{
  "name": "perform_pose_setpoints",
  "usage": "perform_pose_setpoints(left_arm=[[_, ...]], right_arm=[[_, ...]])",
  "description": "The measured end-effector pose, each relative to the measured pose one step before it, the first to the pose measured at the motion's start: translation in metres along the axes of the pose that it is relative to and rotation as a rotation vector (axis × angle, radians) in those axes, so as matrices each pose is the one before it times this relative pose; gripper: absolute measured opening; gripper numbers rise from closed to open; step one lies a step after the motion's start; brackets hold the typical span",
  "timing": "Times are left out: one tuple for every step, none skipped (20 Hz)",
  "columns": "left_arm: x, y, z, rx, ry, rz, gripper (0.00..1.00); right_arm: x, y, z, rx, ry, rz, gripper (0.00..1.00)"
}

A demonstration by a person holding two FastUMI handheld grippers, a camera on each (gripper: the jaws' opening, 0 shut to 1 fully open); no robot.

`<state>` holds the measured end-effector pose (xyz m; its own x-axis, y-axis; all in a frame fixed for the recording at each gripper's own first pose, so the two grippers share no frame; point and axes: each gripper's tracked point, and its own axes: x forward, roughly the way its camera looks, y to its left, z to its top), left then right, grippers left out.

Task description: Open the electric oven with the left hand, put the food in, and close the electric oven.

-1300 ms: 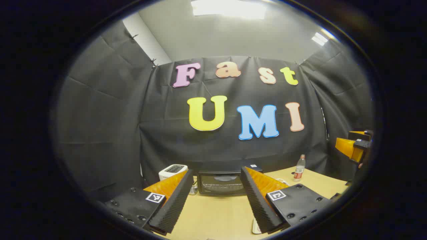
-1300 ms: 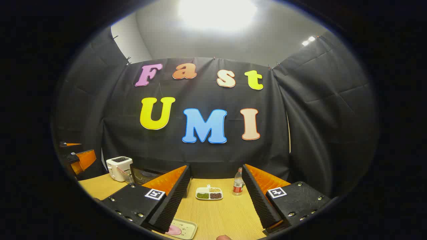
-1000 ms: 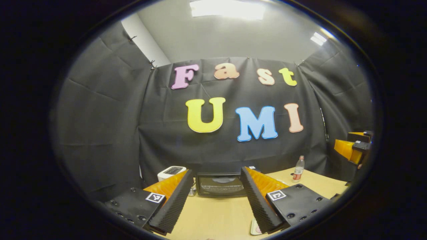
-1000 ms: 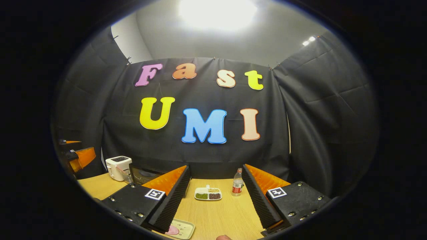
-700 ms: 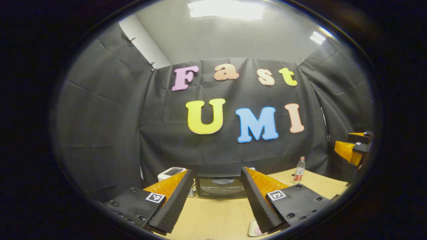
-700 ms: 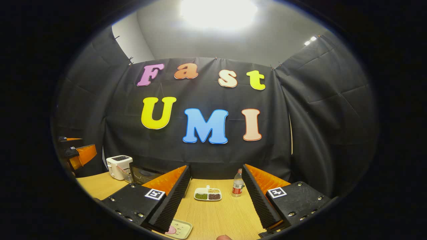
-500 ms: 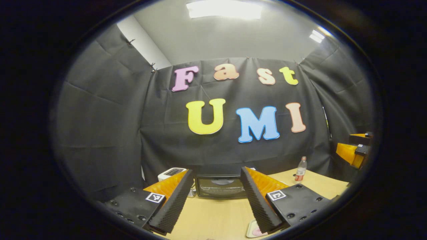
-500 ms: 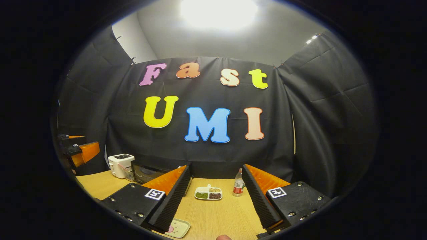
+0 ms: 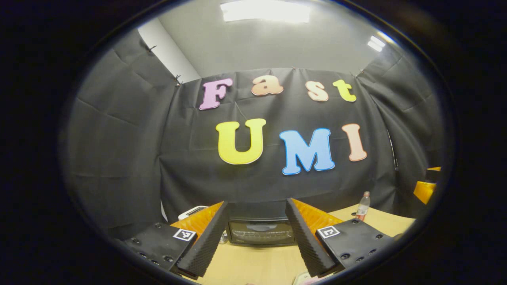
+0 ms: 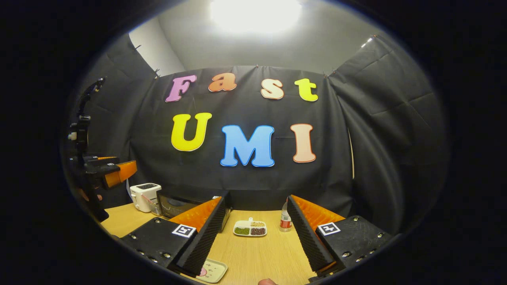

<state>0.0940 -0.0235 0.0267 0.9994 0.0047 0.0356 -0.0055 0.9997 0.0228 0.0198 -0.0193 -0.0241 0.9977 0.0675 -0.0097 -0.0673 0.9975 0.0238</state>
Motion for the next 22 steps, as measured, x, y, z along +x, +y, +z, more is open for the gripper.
perform_pose_setpoints(left_arm=[[0.01459, 0.00066, -0.00188, -0.00440, -0.00095, -0.00686, 1.00], [0.01383, 0.00037, -0.00155, -0.00302, -0.00081, -0.00785, 1.00], [0.01154, 0.00165, -0.00575, -0.00191, 0.00348, -0.00656, 1.00], [0.01253, 0.00049, -0.00501, -0.00325, 0.00730, -0.00997, 1.00], [0.01345, 0.00012, -0.00666, -0.00439, 0.00732, -0.01000, 1.00], [0.01187, 0.00029, -0.00562, -0.00571, 0.00837, -0.01167, 1.00], [0.01198, -0.00124, -0.00810, -0.00410, 0.00861, -0.01117, 1.00], [0.01114, 0.00043, -0.00669, -0.00377, 0.01080, -0.01134, 1.00], [0.00986, -0.00171, -0.00934, -0.00114, 0.00980, -0.00993, 1.00], [0.01062, -0.00035, -0.00721, 0.00151, 0.01048, -0.00969, 0.96], [0.00976, -0.00053, -0.01003, 0.00139, 0.01116, -0.00871, 0.96], [0.00970, -0.00084, -0.00710, -0.00124, 0.01242, -0.00943, 1.00], [0.00784, -0.00024, -0.00971, -0.00461, 0.01431, -0.00912, 1.00], [0.00978, 0.00014, -0.00755, -0.00649, 0.01316, -0.00663, 1.00], [0.01038, 0.00039, -0.00849, -0.00573, 0.01179, -0.00535, 1.00], [0.00966, 0.00142, -0.00668, -0.00196, 0.01145, -0.00352, 1.00], [0.00991, 0.00144, -0.00781, 0.00164, 0.01300, -0.00244, 1.00], [0.00995, 0.00047, -0.00740, 0.00210, 0.01264, -0.00371, 1.00], [0.00945, 0.00134, -0.00891, 0.00279, 0.01081, -0.00295, 1.00], [0.00896, 0.00133, -0.00861, 0.00168, 0.01544, -0.00474, 1.00], [0.00879, 0.00003, -0.01144, 0.00133, 0.01789, -0.00634, 1.00], [0.00866, 0.00038, -0.00810, 0.00274, 0.01855, -0.00363, 1.00]], right_arm=[[0.00261, 0.00231, 0.00089, -0.00174, -0.00481, -0.00625, 0.96], [0.00340, 0.00123, 0.00163, -0.00614, -0.00816, -0.01040, 0.96], [0.00393, 0.00128, -0.00018, -0.00596, -0.00070, -0.00978, 0.96], [0.00349, 0.00241, -0.00251, -0.00434, 0.00471, -0.00902, 0.96], [0.00286, 0.00103, -0.00053, -0.00272, 0.00151, -0.01192, 0.96], [0.00352, 0.00029, -0.00074, -0.00177, 0.00009, -0.01509, 0.96], [0.00377, -0.00015, -0.00139, -0.00185, 0.00512, -0.01686, 0.96], [0.00338, 0.00012, -0.00354, -0.00105, 0.01044, -0.01446, 0.96], [0.00237, -0.00048, -0.00259, -0.00041, 0.00771, -0.01580, 0.96], [0.00203, -0.00135, -0.00062, -0.00221, 0.00353, -0.01815, 0.96], [0.00224, -0.00095, -0.00150, -0.00384, 0.00576, -0.01821, 0.96], [0.00327, -0.00099, -0.00335, -0.00384, 0.00806, -0.01820, 0.96], [0.00217, -0.00055, -0.00181, -0.00271, 0.00766, -0.01572, 0.96], [0.00222, 0.00011, -0.00125, -0.00223, 0.00525, -0.01462, 0.96], [0.00159, 0.00055, -0.00010, -0.00415, 0.00411, -0.01286, 0.96], [0.00125, 0.00036, -0.00162, -0.00708, 0.00321, -0.01065, 0.96], [0.00152, 0.00030, -0.00055, -0.00999, 0.00312, -0.01070, 0.96], [0.00292, 0.00031, -0.00179, -0.00954, 0.00287, -0.00873, 0.96], [0.00226, 0.00057, -0.00039, -0.00682, 0.00206, -0.00855, 0.96], [0.00150, 0.00028, -0.00212, -0.00314, 0.00349, -0.00969, 0.96], [0.00219, 0.00150, -0.00153, -0.00018, 0.00902, -0.00812, 0.96], [0.00158, 0.00118, -0.00383, 0.00333, 0.00936, -0.00599, 0.96]])
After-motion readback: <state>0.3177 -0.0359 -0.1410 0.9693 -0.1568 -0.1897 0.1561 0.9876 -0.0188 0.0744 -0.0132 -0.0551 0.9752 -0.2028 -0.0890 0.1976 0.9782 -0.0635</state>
